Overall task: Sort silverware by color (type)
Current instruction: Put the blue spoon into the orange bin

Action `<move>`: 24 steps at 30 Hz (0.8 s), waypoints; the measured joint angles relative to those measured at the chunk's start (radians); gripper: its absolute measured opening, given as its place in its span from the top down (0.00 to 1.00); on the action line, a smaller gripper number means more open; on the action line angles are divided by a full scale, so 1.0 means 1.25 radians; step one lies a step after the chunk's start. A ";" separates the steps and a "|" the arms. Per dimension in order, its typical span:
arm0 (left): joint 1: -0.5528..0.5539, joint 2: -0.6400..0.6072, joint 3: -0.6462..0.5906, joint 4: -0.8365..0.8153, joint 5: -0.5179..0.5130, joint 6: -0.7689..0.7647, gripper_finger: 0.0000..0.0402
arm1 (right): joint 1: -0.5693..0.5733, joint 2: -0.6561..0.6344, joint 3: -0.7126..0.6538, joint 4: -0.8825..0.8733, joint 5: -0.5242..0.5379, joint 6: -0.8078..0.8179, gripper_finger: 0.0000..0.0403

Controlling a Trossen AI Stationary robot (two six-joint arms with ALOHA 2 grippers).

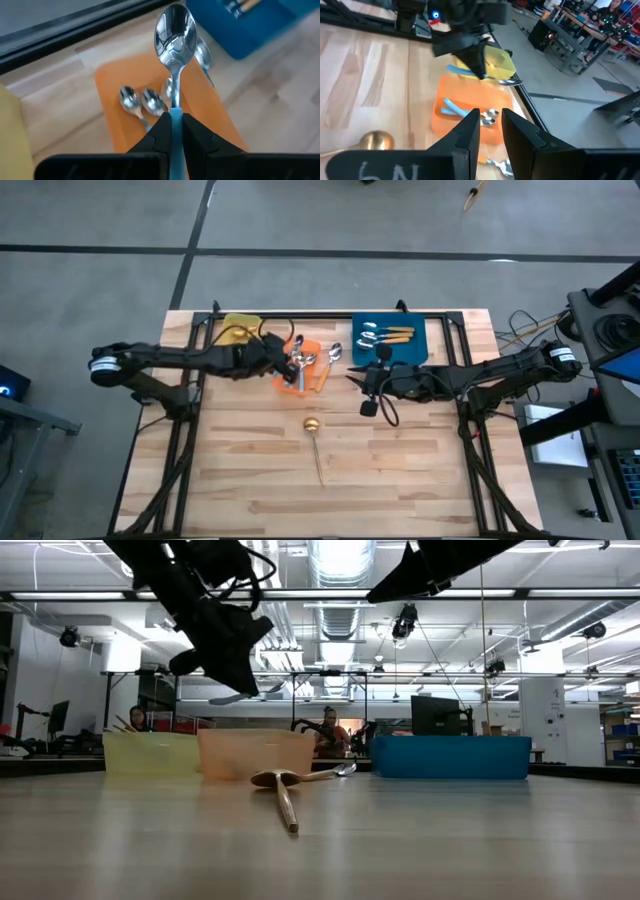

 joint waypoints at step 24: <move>0.052 0.120 0.024 0.101 0.014 -0.039 0.98 | -0.003 0.000 0.000 -0.042 0.037 -0.008 0.82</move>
